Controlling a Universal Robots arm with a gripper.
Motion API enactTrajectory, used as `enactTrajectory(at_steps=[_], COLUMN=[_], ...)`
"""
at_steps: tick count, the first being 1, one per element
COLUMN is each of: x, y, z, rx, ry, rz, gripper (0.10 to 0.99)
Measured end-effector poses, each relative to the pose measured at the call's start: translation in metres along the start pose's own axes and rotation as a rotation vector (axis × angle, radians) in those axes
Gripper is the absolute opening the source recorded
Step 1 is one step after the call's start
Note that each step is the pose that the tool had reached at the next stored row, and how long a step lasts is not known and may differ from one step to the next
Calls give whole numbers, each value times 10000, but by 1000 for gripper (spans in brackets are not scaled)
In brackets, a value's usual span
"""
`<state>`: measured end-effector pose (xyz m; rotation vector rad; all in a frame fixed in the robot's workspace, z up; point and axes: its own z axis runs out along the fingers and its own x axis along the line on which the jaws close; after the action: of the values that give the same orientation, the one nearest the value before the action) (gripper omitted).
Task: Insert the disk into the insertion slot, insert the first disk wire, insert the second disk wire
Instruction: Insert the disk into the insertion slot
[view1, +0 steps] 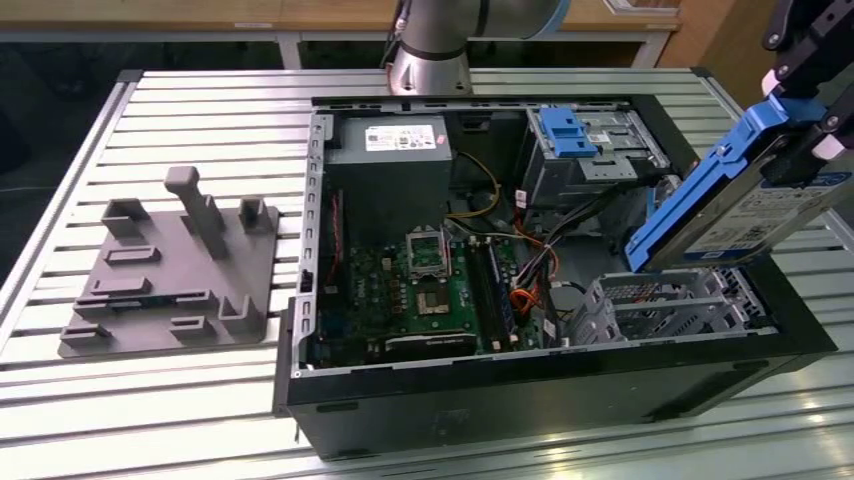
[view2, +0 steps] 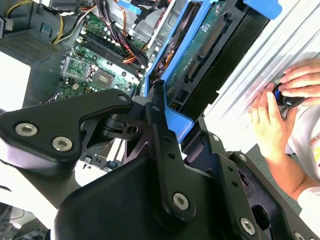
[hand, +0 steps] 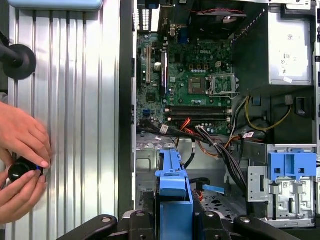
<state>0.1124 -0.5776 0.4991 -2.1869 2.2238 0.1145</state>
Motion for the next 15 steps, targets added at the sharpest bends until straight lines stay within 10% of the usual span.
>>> enactTrajectory(at_steps=[15], x=[-5], y=[-57], z=[53], rx=[91], ry=[-6], rz=[-5], gripper=[365])
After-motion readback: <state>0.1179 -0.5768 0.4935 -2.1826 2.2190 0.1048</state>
